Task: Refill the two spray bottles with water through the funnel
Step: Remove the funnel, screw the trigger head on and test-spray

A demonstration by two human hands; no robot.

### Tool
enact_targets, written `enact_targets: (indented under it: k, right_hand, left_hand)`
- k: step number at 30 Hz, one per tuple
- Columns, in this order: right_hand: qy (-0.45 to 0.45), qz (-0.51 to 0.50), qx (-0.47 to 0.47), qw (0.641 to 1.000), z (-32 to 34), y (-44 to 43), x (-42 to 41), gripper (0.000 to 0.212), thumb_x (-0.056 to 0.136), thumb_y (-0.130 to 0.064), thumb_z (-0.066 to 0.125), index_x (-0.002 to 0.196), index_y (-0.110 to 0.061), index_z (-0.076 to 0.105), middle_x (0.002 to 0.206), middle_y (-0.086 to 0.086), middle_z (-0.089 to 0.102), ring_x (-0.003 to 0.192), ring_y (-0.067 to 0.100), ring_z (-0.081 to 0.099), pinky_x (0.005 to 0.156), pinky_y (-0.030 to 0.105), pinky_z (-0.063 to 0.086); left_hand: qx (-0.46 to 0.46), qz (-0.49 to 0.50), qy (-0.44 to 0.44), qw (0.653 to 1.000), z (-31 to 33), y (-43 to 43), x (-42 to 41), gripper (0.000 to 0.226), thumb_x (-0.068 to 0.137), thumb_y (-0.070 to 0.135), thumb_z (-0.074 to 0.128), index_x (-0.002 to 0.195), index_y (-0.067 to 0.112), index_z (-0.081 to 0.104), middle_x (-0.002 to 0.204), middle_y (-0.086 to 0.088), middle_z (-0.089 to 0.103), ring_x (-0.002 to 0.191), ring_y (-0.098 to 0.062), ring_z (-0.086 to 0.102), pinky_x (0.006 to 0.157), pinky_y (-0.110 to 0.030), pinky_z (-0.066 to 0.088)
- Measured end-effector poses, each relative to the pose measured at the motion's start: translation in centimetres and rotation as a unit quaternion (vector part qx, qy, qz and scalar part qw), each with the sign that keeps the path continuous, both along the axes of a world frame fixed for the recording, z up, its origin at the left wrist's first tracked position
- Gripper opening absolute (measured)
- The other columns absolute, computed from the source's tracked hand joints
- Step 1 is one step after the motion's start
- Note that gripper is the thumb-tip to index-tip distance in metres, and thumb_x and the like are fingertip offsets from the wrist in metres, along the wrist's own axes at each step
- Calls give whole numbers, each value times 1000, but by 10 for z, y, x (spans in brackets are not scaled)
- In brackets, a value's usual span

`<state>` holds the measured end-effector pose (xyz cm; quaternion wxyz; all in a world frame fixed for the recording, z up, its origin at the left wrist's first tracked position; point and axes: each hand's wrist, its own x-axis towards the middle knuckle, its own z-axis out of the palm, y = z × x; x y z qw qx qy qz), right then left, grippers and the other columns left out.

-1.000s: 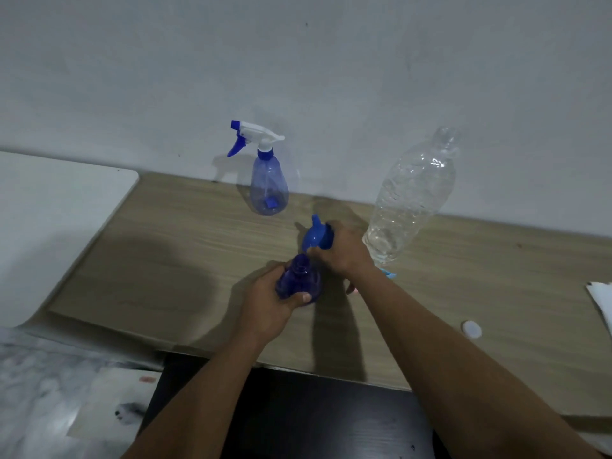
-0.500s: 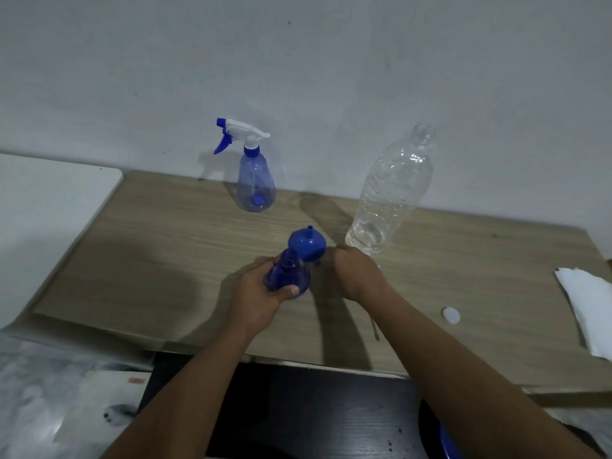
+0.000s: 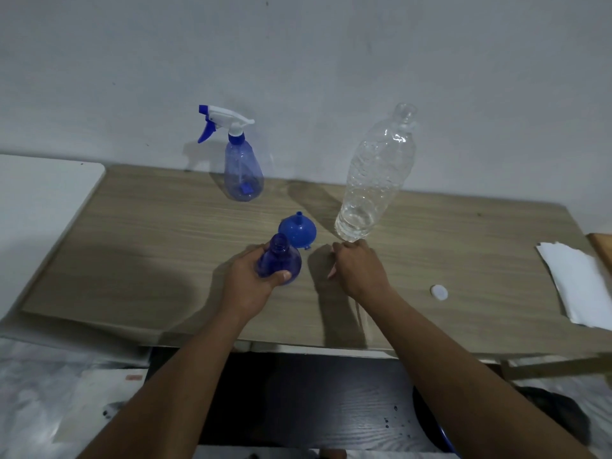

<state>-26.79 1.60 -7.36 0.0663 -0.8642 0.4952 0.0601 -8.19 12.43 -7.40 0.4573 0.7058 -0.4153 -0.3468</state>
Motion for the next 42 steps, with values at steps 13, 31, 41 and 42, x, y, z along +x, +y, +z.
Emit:
enact_targets:
  k: [13, 31, 41, 42]
  right_hand:
    - [-245, -179, 141, 942, 37, 3, -12, 16, 90, -28, 74, 100, -21, 64, 81, 0, 71, 64, 11, 71, 61, 35, 57]
    - [-563, -67, 21, 823, 167, 24, 45, 19, 92, -17, 71, 107, -20, 61, 101, -8, 68, 87, 0, 66, 73, 11, 50]
    - [-409, -45, 115, 904, 92, 39, 56, 20, 89, -12, 71, 102, -21, 60, 94, -7, 67, 89, 14, 64, 78, 33, 52]
    - [-405, -45, 113, 906, 89, 38, 57, 20, 89, -14, 71, 104, -20, 61, 97, -4, 68, 91, 17, 64, 80, 35, 52]
  left_hand:
    - [20, -10, -10, 1000, 6, 3, 0, 52, 75, 10, 84, 122, 22, 65, 104, 6, 65, 86, 6, 58, 67, 1, 40]
    - [4, -12, 47, 999, -8, -3, -7, 50, 70, -5, 84, 110, 20, 64, 85, 18, 66, 67, 19, 61, 66, -2, 44]
    - [-18, -2, 31, 999, -20, -2, -5, 45, 69, 9, 87, 105, 27, 67, 98, 4, 73, 91, -19, 71, 83, -35, 55]
    - [-22, -6, 28, 999, -21, -2, -4, 45, 70, 9, 87, 107, 24, 67, 99, 5, 73, 91, -16, 70, 83, -31, 55]
